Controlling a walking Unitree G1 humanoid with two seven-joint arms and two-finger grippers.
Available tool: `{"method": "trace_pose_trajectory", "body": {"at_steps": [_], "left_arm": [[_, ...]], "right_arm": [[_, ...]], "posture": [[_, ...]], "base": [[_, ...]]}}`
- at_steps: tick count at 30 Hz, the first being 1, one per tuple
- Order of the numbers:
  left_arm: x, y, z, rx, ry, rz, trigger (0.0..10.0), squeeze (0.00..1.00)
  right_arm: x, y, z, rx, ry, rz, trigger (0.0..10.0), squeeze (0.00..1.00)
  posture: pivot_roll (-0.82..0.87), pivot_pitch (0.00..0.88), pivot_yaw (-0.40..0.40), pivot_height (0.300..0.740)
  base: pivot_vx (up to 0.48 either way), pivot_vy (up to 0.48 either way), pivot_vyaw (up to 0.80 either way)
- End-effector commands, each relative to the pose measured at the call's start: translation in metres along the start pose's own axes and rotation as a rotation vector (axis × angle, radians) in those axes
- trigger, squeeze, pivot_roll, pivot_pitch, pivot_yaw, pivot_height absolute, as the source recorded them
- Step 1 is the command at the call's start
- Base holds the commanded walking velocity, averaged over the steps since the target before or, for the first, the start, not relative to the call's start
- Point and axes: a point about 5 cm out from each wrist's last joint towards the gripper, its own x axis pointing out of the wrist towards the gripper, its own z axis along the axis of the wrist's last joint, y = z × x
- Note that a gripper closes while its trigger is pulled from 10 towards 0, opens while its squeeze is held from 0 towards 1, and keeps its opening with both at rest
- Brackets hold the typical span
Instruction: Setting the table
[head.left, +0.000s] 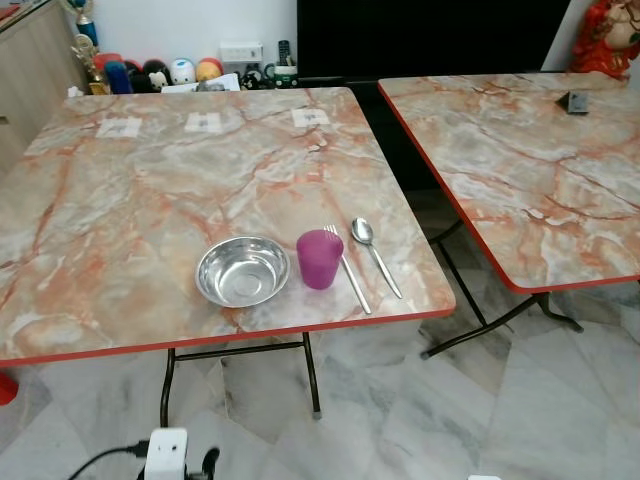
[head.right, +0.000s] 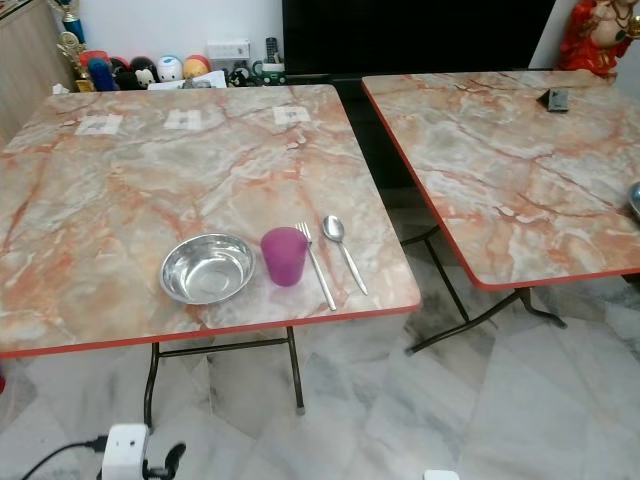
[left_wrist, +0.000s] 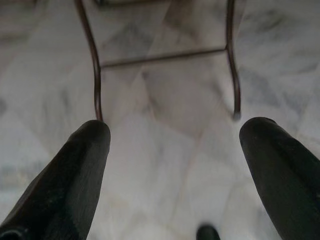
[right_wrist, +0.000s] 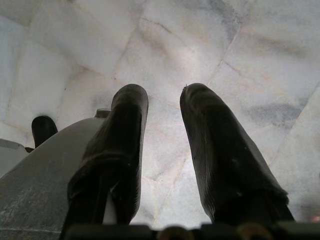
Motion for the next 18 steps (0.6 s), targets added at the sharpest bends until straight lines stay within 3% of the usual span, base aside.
{"method": "trace_pose_trajectory", "body": {"at_steps": [1, 6, 11, 18], "left_arm": [[-0.010, 0.000, -0.008, 0.024, -0.010, -0.040, 10.0, 0.00], [-0.022, 0.000, -0.004, 0.057, -0.094, -0.091, 10.0, 0.00], [-0.042, 0.011, 0.030, 0.090, -0.282, -0.083, 10.0, 0.00], [-0.062, 0.014, 0.058, 0.138, -0.380, -0.104, 10.0, 0.00]], "right_arm": [[-0.002, -0.004, -0.006, 0.011, 0.015, -0.013, 10.0, 0.00], [-0.002, -0.005, -0.006, 0.010, 0.017, -0.014, 10.0, 0.00], [-0.003, -0.007, -0.006, 0.003, 0.017, -0.015, 10.0, 0.00], [-0.003, -0.008, -0.005, -0.005, 0.015, -0.013, 10.0, 0.00]], "posture": [[0.07, 0.107, -0.014, 0.740], [0.08, 0.111, -0.017, 0.740], [0.09, 0.107, -0.022, 0.740], [0.09, 0.091, -0.023, 0.740]], "base": [[0.000, 0.000, 0.00], [0.000, 0.000, 0.00], [0.000, 0.000, 0.00], [0.000, 0.000, 0.00]]}}
